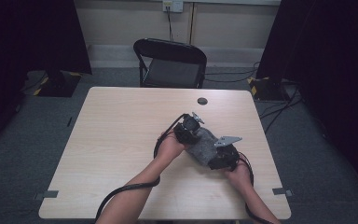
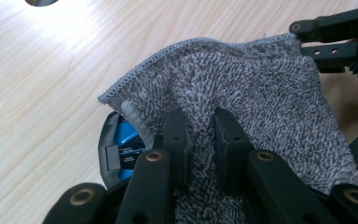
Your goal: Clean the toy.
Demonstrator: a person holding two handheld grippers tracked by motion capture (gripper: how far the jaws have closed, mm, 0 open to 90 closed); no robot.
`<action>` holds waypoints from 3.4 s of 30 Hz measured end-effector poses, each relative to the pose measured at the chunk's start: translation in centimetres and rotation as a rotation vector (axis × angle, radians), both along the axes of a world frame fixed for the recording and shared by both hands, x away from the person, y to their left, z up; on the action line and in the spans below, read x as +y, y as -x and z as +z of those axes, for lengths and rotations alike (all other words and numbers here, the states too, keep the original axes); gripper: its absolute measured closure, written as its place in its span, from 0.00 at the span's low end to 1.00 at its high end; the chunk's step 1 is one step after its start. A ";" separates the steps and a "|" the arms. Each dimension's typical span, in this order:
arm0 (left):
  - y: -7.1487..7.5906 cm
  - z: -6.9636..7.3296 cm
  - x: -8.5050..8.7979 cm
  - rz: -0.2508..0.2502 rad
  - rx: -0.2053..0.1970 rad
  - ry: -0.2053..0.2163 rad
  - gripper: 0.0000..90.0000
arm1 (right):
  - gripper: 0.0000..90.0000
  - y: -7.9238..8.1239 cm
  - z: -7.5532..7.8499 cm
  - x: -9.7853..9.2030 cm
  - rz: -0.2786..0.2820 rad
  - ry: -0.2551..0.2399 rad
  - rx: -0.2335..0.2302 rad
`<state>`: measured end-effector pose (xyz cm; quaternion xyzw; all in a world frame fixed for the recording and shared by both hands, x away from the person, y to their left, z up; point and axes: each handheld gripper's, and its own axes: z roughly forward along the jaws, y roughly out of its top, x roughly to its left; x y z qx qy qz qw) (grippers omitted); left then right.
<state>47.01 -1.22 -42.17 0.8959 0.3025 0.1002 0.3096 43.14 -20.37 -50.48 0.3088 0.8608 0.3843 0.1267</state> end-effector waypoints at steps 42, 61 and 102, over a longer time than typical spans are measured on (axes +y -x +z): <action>-2.6 -0.8 2.8 0.113 0.002 -0.041 0.86 | 0.27 0.0 0.0 0.0 0.000 0.000 -0.001; -3.8 -1.0 4.8 0.176 0.015 -0.035 0.86 | 0.27 0.0 0.0 0.0 0.000 0.000 -0.001; -4.5 -1.2 8.5 0.270 0.019 -0.038 0.85 | 0.27 0.0 0.0 0.0 0.000 0.000 0.000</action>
